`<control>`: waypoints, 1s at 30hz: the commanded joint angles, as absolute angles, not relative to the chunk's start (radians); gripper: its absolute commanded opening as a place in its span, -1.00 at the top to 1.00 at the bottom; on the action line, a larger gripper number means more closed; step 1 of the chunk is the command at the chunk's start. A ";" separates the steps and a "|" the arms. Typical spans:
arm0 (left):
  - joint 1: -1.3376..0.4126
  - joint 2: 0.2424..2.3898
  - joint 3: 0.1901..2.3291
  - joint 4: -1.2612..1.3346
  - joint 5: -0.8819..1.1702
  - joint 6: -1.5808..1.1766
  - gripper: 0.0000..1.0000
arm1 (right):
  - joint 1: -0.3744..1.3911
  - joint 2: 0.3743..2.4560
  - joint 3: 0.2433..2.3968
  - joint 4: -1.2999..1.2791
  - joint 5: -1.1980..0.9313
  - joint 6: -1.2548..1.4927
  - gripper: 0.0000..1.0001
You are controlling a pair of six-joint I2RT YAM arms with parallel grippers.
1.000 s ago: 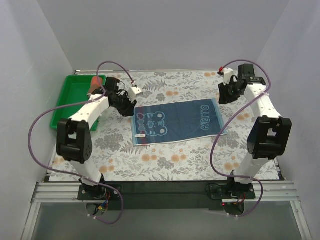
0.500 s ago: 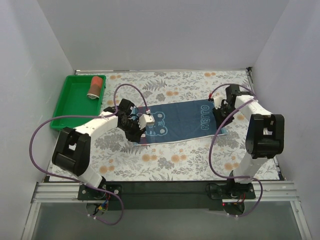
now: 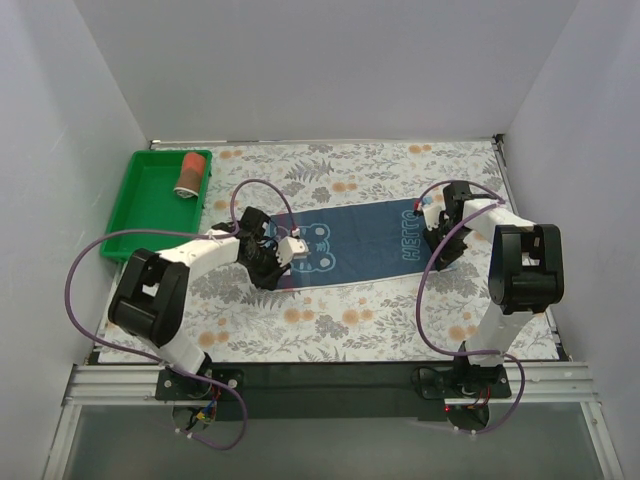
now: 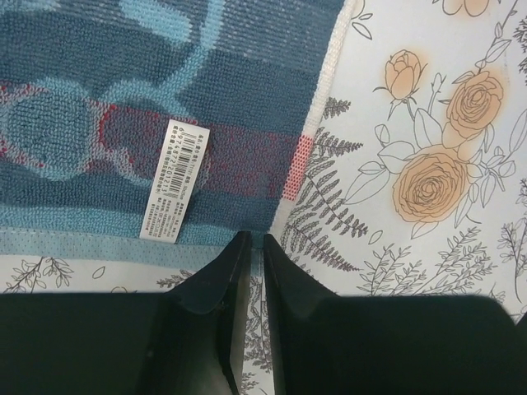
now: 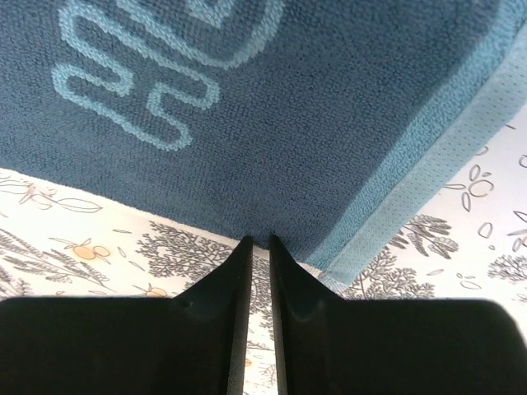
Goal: Roll the towels
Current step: Flatten the towel
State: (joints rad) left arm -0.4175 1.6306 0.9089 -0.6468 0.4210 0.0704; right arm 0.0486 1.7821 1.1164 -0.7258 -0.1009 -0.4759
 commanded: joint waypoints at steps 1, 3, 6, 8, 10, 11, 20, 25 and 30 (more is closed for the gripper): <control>-0.422 1.631 0.835 -0.663 0.292 0.095 0.77 | 0.038 1.841 1.063 -0.650 0.070 -0.526 0.63; -0.416 1.621 0.818 -0.686 0.264 0.113 0.81 | 0.037 1.836 1.048 -0.640 0.115 -0.538 0.63; -0.396 1.595 0.787 -0.713 0.242 0.133 0.83 | 0.035 1.825 1.034 -0.624 0.141 -0.558 0.63; -0.373 1.575 0.778 -0.730 0.242 0.152 0.85 | 0.035 1.813 1.028 -0.629 0.140 -0.560 0.63; -0.362 1.563 0.778 -0.749 0.235 0.164 0.86 | 0.041 1.802 1.022 -0.644 0.112 -0.561 0.63; -0.351 1.556 0.781 -0.755 0.235 0.169 0.86 | 0.044 1.792 1.019 -0.652 0.098 -0.561 0.63; -0.344 1.532 0.796 -0.813 0.242 0.193 0.88 | 0.270 1.715 0.933 -0.750 -0.117 -0.528 0.63; -0.334 1.500 0.790 -0.830 0.230 0.216 0.88 | 0.313 1.707 0.914 -0.773 -0.134 -0.502 0.63; -0.314 1.485 0.796 -0.847 0.230 0.224 0.86 | 0.308 1.681 0.904 -0.787 -0.086 -0.497 0.60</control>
State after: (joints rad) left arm -0.3305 1.5089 0.8173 -0.7792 0.2916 0.1970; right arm 0.3080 1.6524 0.9661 -0.7177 -0.0586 -0.5186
